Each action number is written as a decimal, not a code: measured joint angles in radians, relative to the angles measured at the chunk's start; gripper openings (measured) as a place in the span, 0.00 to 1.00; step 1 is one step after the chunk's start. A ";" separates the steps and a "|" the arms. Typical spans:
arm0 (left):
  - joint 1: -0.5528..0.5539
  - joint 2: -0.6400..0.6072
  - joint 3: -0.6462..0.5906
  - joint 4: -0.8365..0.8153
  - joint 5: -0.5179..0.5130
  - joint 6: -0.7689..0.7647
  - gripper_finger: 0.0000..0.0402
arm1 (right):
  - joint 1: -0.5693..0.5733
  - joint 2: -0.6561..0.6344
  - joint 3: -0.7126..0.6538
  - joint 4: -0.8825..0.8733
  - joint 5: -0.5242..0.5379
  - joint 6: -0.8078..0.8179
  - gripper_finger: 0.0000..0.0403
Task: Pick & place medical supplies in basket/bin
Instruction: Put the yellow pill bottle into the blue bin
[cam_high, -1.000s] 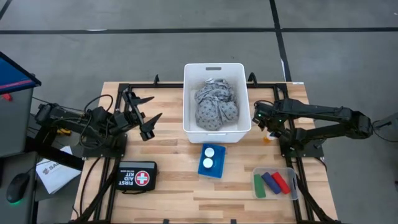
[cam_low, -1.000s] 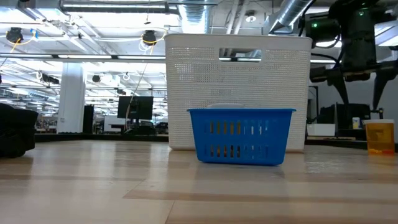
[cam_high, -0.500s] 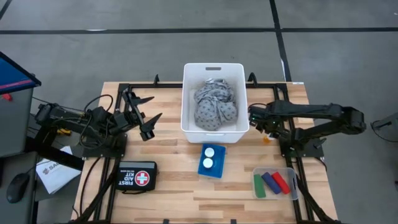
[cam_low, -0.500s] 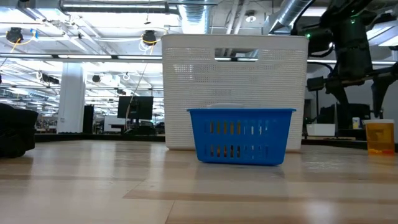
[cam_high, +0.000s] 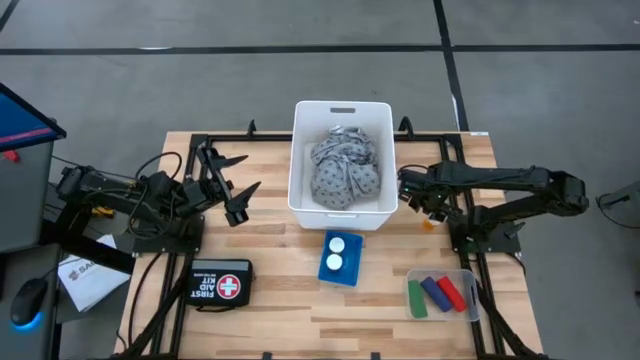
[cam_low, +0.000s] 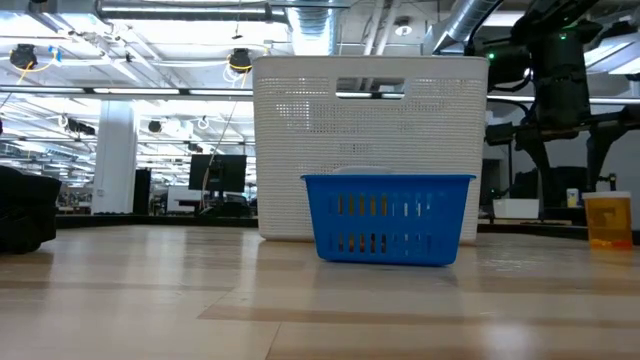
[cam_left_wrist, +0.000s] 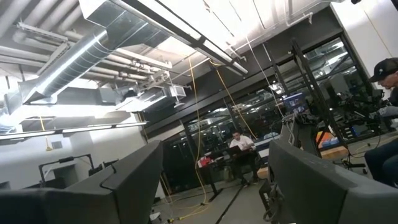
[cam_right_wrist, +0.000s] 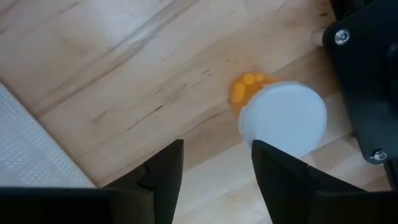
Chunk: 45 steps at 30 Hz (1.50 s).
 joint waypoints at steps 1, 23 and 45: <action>0.000 0.000 0.000 0.000 0.000 0.000 0.71 | 0.000 -0.001 0.000 0.001 0.001 0.007 0.46; 0.000 0.000 0.000 0.000 0.020 0.000 0.71 | 0.012 0.001 0.053 -0.169 0.035 -0.027 0.46; -0.001 0.000 0.000 0.000 0.023 -0.001 0.71 | 0.038 0.010 0.011 -0.093 0.056 0.030 0.46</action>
